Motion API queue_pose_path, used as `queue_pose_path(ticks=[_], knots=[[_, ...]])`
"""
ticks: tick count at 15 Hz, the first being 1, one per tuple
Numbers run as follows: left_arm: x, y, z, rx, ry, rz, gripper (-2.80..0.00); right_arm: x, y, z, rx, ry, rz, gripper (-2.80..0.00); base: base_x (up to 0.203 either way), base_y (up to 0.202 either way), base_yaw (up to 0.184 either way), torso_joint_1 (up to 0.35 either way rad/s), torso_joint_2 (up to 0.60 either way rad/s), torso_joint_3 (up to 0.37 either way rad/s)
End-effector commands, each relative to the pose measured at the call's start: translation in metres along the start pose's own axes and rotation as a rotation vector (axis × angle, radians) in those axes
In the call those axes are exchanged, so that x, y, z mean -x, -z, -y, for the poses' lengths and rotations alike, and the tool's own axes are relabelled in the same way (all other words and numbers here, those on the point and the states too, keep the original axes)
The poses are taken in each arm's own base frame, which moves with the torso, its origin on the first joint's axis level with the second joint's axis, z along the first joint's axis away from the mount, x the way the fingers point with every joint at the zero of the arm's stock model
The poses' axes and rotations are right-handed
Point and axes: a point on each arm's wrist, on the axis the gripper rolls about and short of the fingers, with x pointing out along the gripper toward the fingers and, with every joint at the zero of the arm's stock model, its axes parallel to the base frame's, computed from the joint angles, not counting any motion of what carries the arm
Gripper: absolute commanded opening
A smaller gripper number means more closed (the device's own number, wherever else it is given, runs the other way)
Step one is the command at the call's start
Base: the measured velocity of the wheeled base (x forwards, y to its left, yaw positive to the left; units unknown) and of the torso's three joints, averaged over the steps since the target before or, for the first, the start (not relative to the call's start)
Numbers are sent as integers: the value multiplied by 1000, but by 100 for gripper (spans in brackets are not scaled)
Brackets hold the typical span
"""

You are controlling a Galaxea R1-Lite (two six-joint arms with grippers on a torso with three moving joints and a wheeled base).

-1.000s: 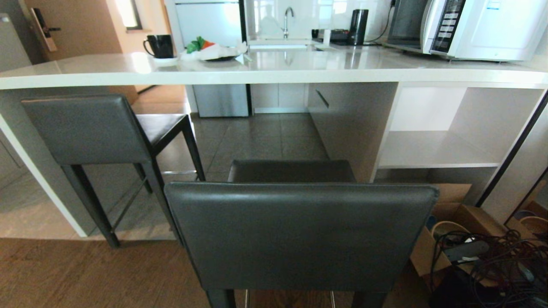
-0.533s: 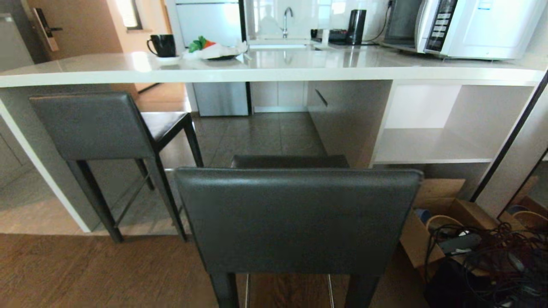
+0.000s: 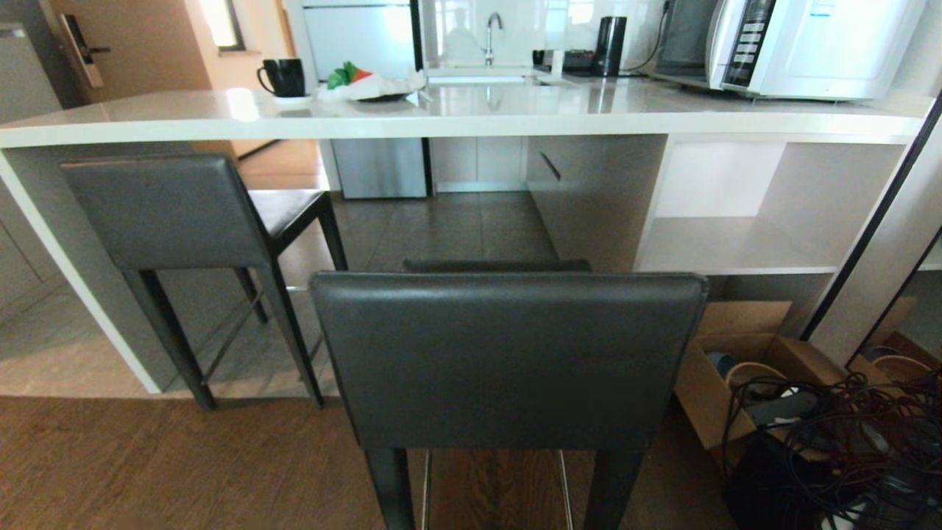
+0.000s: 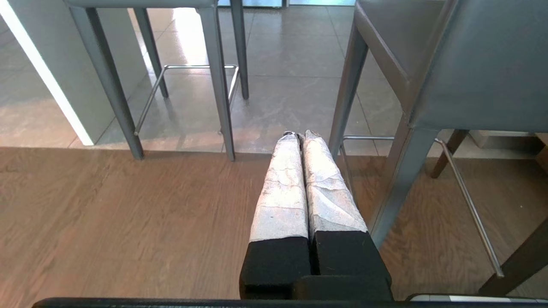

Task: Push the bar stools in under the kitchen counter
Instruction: Pull the gray chair out from under the dining table

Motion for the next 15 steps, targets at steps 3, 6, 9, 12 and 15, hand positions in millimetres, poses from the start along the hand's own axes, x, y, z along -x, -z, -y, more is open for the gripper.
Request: queue_pose_path(ticks=[3,6,9,12,15], knots=[[0,0,0,1,2,-1,-280,0,0,0,0,0,-2,-280,0,0,0,0,0,0],[0,0,0,7,2,-1,-280,0,0,0,0,0,-2,-280,1,70,0,2,3,1],[0,0,0,7,2,-1,-280,0,0,0,0,0,-2,-280,0,194,0,2,2,2],[0,0,0,7,2,-1,-280,0,0,0,-1,0,-2,-280,0,196,0,1,3,3],[0,0,0,7,2,1,-280,0,0,0,-1,0,-2,-280,0,197,-1,2,-1,3]])
